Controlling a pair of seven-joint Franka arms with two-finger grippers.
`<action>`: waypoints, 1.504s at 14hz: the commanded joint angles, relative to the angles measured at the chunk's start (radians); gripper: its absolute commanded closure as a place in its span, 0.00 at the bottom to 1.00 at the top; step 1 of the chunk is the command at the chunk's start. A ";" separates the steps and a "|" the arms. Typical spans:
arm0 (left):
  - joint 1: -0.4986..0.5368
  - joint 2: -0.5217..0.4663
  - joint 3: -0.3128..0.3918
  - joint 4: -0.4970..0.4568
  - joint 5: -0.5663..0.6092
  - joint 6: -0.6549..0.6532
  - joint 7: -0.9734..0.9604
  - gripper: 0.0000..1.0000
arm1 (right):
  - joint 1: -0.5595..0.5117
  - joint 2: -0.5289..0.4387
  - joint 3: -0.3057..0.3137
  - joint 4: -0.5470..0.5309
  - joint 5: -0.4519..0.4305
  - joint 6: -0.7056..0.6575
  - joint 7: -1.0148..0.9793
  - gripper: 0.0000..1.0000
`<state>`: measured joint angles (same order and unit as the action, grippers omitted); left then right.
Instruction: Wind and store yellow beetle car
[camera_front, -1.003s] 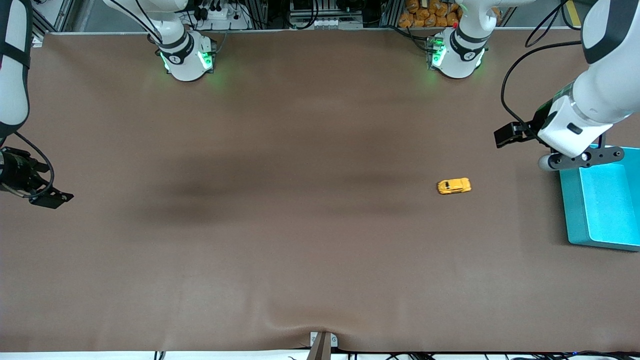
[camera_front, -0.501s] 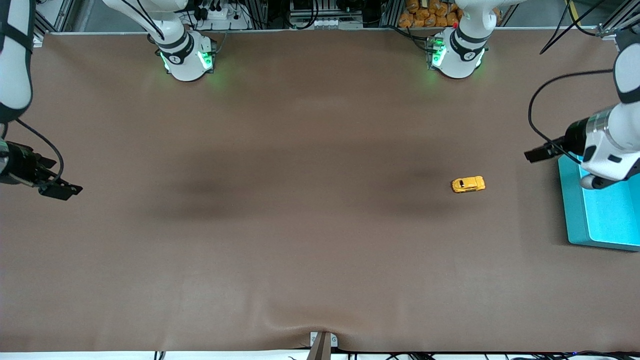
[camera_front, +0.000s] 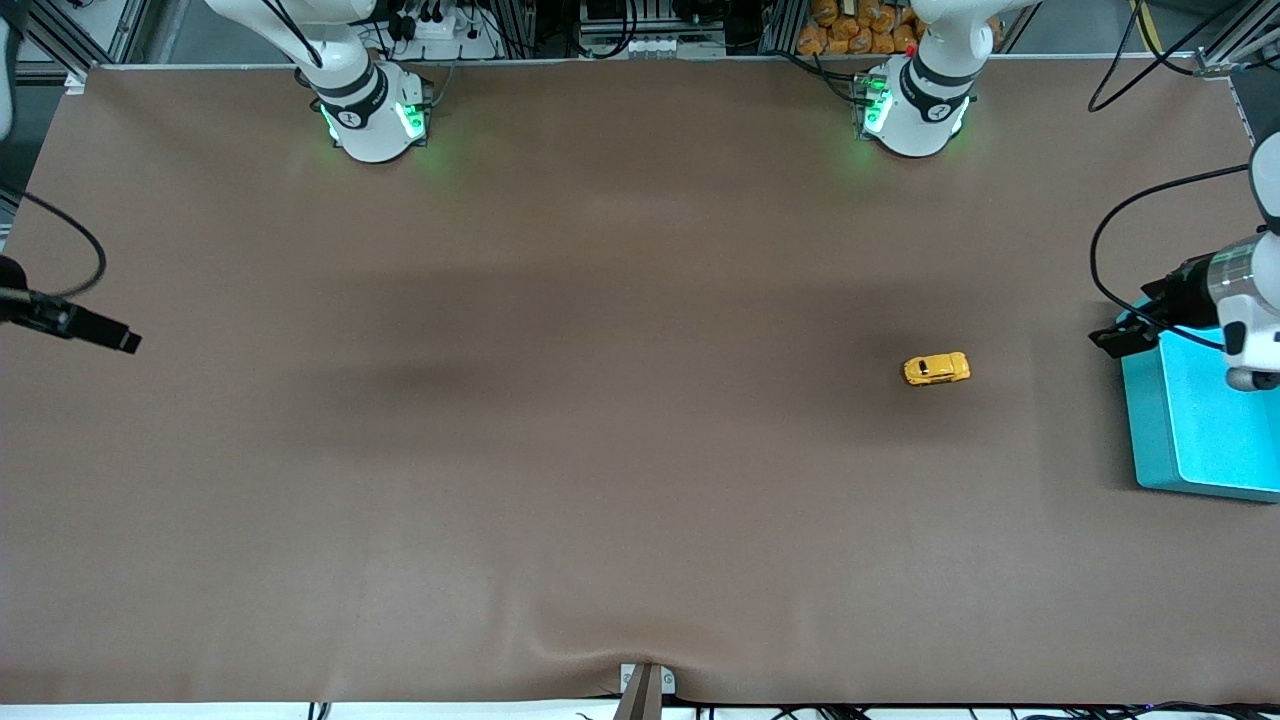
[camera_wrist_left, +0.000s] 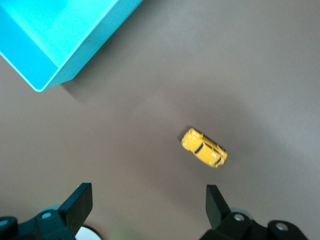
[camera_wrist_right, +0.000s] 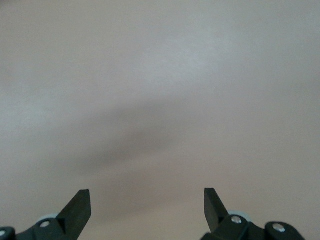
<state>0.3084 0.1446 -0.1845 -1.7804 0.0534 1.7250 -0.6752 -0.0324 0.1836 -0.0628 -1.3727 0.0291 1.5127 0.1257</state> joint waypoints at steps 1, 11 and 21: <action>0.035 -0.033 -0.013 -0.097 0.017 0.111 -0.134 0.00 | -0.004 -0.047 0.004 -0.011 0.025 -0.005 -0.080 0.00; 0.156 -0.003 -0.019 -0.138 -0.030 0.201 -0.427 0.00 | 0.002 -0.108 0.012 -0.016 0.017 -0.055 -0.064 0.00; 0.060 0.013 -0.108 -0.411 -0.049 0.585 -0.845 0.00 | 0.011 -0.165 0.011 -0.054 0.022 -0.071 -0.063 0.00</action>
<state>0.3638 0.1647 -0.2887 -2.1361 0.0146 2.2397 -1.4688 -0.0283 0.0516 -0.0489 -1.3890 0.0367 1.4395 0.0660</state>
